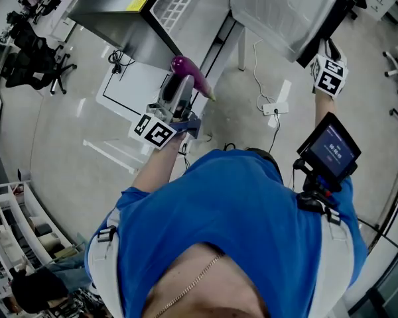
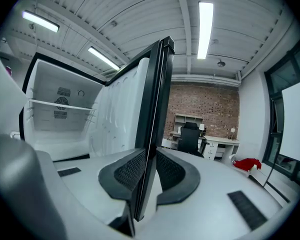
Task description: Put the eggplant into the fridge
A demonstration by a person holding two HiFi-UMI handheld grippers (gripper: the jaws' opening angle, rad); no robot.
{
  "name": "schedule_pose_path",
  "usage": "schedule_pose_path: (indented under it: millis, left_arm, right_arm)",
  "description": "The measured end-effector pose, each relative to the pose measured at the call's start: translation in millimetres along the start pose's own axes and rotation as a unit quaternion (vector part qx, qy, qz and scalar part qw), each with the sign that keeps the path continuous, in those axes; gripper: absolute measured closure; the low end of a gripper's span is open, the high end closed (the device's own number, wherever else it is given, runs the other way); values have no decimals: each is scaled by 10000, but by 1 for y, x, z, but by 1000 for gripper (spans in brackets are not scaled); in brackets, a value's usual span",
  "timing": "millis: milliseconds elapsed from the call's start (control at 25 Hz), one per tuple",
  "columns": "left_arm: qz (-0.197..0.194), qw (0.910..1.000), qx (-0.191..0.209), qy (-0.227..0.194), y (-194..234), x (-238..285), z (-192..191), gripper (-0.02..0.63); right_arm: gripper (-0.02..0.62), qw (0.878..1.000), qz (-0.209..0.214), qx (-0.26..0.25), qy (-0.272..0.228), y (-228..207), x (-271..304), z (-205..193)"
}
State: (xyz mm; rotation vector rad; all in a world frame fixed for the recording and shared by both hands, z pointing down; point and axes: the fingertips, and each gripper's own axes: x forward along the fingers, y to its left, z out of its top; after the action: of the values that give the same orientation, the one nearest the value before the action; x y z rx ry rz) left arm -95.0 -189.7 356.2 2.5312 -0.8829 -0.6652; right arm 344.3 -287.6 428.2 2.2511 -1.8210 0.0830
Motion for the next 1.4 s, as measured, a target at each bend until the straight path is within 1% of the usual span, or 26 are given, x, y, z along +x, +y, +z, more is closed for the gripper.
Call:
schedule_pose_path:
  millis: [160,360,520,1000,1240,1400]
  left_arm:
    - [110,9999,58,7,6,21,-12,397]
    - [242,9996,118,-24,13,35,-16,397]
    - [320,9994,154,-62,8,30,-11,397]
    - [497,9983,276,-159,-2,23,-6,397]
    - [558,9979,291,-173,1,22,-4,397]
    - [556,9979,282,-182,-1,21,-4,397]
  right_arm:
    - [531,10000,15,-57,13,-24,39,-2]
    - [535,10000,0,-88,42,-44,80,0]
    - [540,10000,-38,-52,49,-57,89,6]
    - [558,9997,-148,-187,64,-86,116,21]
    - [558,9995,-193,-231,60,-91,127,27]
    - [558,9994,-250,-218,38,-95,124,30]
